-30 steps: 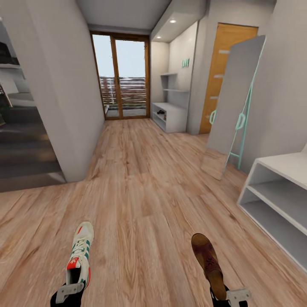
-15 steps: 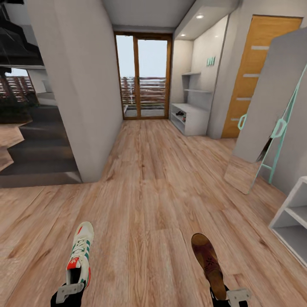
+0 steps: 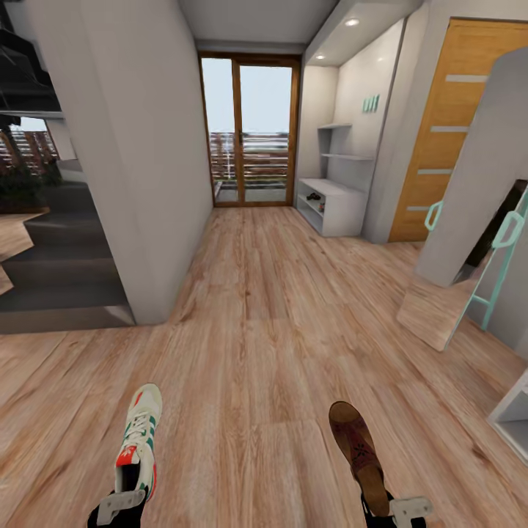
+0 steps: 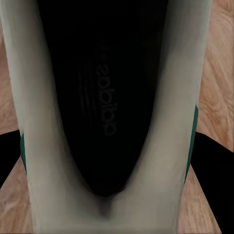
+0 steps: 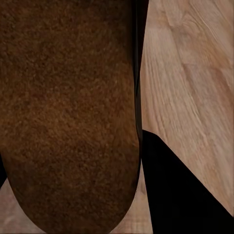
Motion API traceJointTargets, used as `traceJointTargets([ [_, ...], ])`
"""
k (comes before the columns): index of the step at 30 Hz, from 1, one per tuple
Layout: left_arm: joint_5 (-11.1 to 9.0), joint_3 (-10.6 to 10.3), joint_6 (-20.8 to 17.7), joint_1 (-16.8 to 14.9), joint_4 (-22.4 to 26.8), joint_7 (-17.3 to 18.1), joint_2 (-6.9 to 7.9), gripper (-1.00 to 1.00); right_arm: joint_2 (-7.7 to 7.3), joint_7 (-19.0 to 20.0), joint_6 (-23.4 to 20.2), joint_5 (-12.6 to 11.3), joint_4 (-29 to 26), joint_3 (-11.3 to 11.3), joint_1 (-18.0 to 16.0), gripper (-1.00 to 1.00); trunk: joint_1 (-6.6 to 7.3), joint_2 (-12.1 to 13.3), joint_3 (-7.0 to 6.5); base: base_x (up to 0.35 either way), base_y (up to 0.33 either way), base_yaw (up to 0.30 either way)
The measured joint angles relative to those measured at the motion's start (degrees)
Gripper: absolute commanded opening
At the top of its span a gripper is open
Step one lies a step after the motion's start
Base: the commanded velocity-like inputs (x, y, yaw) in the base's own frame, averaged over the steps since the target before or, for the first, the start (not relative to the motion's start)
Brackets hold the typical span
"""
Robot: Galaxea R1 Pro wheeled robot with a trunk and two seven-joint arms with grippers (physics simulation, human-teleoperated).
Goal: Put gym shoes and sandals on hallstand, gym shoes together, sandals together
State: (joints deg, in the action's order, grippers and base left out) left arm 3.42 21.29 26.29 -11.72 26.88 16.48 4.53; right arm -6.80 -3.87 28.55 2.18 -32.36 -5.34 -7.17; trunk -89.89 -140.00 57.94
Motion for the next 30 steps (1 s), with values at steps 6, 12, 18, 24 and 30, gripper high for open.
traceJointTargets([
  [6, -0.04, 0.01, 0.0, 0.0, -0.45, 0.0, 0.0, -1.0, -0.03, -0.03, 0.0, -0.04, -0.01, 0.23, 0.0, -1.0, 0.0, 0.0, 0.0, 0.34, 0.0, 0.0],
  [12, 0.02, 0.01, -0.01, 0.0, -0.62, 0.01, -0.07, -1.0, -0.12, -0.32, 0.01, -0.19, -0.16, 4.02, -0.01, -1.0, 0.0, 0.0, 0.0, 0.34, 0.0, 0.0],
  [18, 0.05, 0.0, 0.0, 0.0, -0.66, 0.01, -0.28, -1.0, -0.09, -0.33, -0.05, 0.07, -0.1, 12.1, -0.01, -1.0, 0.0, 0.0, 0.0, 0.34, 0.0, 0.0],
  [24, 0.05, 0.01, 0.0, -0.01, -0.66, 0.01, -0.47, -1.0, 1.4, -0.18, 0.04, 0.38, -0.33, 12.57, 0.0, -1.0, 0.0, 0.0, 0.0, 0.34, 0.0, 0.0],
  [30, 0.06, 0.01, -0.01, 0.0, -0.66, 0.06, -0.79, -1.0, 2.19, -0.14, 0.06, 0.37, -0.28, 12.72, 0.0, -1.0, 0.0, 0.0, 0.0, 0.34, 0.0, 0.0],
])
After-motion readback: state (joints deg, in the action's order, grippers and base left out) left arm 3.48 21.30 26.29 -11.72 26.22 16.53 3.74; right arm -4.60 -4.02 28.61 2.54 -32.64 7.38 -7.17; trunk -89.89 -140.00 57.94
